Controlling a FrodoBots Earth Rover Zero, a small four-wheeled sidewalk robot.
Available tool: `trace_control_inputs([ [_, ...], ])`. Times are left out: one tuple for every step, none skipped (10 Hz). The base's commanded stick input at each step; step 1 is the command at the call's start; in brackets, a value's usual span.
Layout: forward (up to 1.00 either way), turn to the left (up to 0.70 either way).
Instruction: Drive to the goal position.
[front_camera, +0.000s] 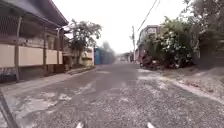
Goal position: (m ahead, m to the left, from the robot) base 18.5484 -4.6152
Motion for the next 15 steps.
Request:
trace_control_inputs([
  [1.0, -0.33],
  [1.0, -0.4],
  [1.0, -0.4],
  [1.0, -0.37],
  [1.0, 0.0],
  [1.0, 0.0],
  [1.0, 0.0],
  [1.0, 0.0],
  [1.0, 0.0],
  [1.0, 0.0],
  [1.0, 0.0],
  [1.0, 0.0],
  [1.0, 0.0],
  [1.0, 0.0],
  [1.0, 0.0],
])
